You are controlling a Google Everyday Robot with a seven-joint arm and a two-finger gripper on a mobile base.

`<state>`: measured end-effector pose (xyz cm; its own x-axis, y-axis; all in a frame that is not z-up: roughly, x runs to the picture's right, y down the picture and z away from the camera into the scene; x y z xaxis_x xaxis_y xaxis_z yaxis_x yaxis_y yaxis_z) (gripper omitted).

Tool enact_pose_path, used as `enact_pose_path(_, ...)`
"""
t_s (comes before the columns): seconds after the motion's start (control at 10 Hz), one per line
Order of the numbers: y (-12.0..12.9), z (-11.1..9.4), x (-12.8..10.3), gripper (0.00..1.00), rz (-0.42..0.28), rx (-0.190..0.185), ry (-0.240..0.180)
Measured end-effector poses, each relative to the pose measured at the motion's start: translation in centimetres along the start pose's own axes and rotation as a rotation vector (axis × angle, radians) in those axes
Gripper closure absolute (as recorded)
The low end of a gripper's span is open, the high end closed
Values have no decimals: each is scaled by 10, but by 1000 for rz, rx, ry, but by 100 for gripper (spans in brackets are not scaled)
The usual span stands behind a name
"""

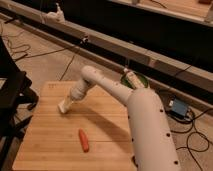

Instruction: Wipe the white sponge on the table

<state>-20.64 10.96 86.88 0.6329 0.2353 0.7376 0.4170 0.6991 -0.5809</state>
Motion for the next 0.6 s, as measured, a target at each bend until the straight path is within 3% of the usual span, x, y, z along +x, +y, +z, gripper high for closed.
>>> enact_pose_path(0.3,22,-19,42,100,107,7,55)
enact_pose_path(0.6,12,-42,67,100,153,30,113)
